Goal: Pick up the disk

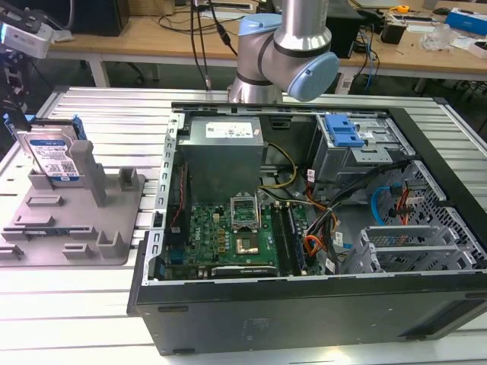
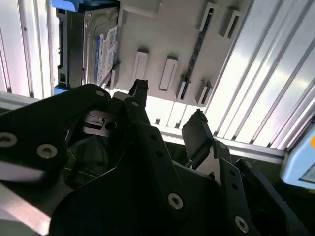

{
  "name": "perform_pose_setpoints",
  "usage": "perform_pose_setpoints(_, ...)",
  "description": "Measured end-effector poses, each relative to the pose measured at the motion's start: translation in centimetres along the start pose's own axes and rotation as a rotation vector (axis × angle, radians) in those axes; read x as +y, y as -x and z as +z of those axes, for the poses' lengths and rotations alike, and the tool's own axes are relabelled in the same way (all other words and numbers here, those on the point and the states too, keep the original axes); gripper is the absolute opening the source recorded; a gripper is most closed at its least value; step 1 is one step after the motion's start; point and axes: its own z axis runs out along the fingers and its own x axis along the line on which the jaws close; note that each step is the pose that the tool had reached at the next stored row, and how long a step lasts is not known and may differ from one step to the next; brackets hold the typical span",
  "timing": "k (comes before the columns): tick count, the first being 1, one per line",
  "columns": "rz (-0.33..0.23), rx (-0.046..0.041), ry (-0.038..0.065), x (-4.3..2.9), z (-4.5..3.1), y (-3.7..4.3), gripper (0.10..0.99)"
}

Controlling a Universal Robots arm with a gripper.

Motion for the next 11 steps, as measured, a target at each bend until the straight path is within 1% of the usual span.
perform_pose_setpoints(3, -0.063, 0.0022, 0.0, 0.0, 0.0, 0.0, 0.557)
perform_pose_setpoints(4, -0.103, 0.0037, 0.0, 0.0, 0.01, 0.0, 0.557)
perform_pose_setpoints(5, -0.157, 0.0055, 0.0, 0.0, 0.02, 0.0, 0.557)
perform_pose_setpoints(8, -0.227, 0.0079, 0.0, 0.0, 0.04, 0.0, 0.557)
perform_pose_setpoints(9, -0.27, 0.0094, 0.0, 0.0, 0.05, 0.0, 0.557)
perform_pose_setpoints(10, -0.286, 0.0102, -0.001, 0.0, 0.05, 0.01, 0.557)
perform_pose_setpoints(11, -0.289, 0.0104, -0.001, 0.0, 0.05, 0.01, 0.557)
